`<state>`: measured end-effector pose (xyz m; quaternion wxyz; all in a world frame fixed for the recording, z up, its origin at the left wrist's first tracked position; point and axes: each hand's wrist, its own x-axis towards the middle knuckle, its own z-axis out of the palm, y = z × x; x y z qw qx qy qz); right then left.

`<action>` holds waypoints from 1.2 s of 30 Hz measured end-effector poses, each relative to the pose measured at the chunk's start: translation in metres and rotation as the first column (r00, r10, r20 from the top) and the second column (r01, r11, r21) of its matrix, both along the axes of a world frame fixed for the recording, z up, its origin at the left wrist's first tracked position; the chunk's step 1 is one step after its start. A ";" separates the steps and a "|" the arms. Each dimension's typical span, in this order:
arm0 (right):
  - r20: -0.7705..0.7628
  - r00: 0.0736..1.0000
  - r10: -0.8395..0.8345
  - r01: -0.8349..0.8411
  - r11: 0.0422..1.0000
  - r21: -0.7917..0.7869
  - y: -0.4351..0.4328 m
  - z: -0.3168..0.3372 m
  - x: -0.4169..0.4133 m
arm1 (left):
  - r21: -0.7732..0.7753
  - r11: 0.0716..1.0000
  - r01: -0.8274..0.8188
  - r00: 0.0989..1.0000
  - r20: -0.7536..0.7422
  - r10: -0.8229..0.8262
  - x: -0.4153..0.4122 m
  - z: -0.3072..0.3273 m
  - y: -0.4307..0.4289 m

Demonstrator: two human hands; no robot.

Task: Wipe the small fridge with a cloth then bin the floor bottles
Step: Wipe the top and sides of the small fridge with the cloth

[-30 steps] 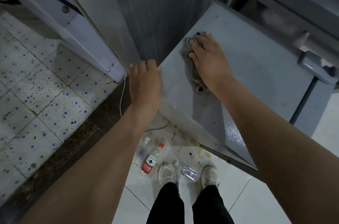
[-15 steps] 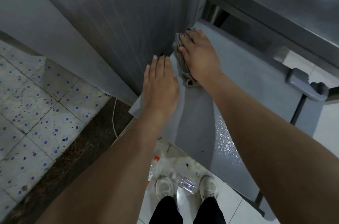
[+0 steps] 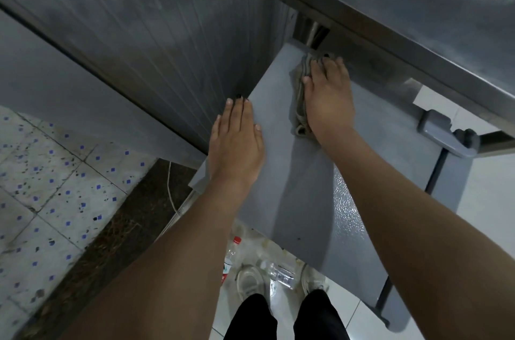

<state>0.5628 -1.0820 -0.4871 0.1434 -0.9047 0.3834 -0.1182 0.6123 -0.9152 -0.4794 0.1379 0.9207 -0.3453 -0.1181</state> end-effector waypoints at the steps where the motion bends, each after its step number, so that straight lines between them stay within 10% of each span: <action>1: 0.007 1.000 -0.015 0.015 1.000 -0.004 0.005 0.000 -0.006 | 0.000 1.000 0.000 1.000 0.001 0.000 0.000 0.000 0.000; 16: -0.057 0.973 0.225 -0.225 0.974 -0.007 0.055 -0.003 0.024 | -0.022 1.000 0.009 1.000 0.013 -0.009 0.012 -0.002 0.002; 36: -0.095 0.995 -0.014 0.016 1.000 0.014 0.009 0.000 -0.033 | -0.023 1.000 -0.011 0.999 0.048 0.012 -0.001 -0.004 -0.003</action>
